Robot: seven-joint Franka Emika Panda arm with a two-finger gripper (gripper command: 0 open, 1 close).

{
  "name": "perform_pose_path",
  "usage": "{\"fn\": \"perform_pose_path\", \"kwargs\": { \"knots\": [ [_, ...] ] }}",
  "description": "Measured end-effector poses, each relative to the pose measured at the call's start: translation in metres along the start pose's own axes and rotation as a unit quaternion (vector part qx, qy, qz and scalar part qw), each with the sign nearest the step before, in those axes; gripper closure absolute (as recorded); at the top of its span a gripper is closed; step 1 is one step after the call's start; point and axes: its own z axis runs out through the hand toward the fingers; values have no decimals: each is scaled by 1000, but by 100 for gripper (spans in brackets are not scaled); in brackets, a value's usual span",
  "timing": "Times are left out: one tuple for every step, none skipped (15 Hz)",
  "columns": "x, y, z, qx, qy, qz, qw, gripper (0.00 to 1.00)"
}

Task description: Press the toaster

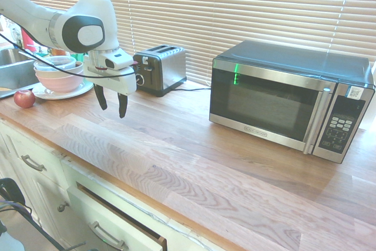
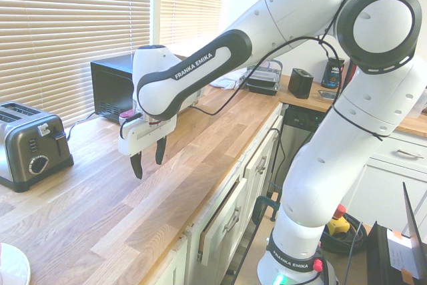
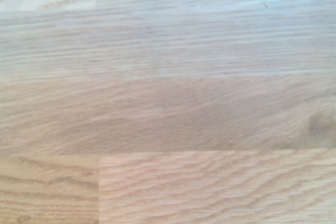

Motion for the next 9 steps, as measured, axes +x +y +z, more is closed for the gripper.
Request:
{"fn": "perform_pose_path", "kwargs": {
  "knots": [
    [0, 0, 0, 0, 1, -1, 1000, 0],
    [1, 0, 0, 2, 2, -4, 1000, 0],
    [1, 0, 0, 3, 3, -5, 1000, 0],
    [1, 0, 0, 3, 3, -6, 1000, 0],
    [1, 0, 0, 3, 3, -7, 1000, 0],
    [1, 0, 0, 3, 3, -8, 1000, 0],
    [1, 0, 0, 3, 3, -10, 1000, 0],
    [1, -2, -1, 6, 5, -13, 1000, 0],
    [2, -5, -4, 9, 8, -21, 1000, 0]
  ]
}}
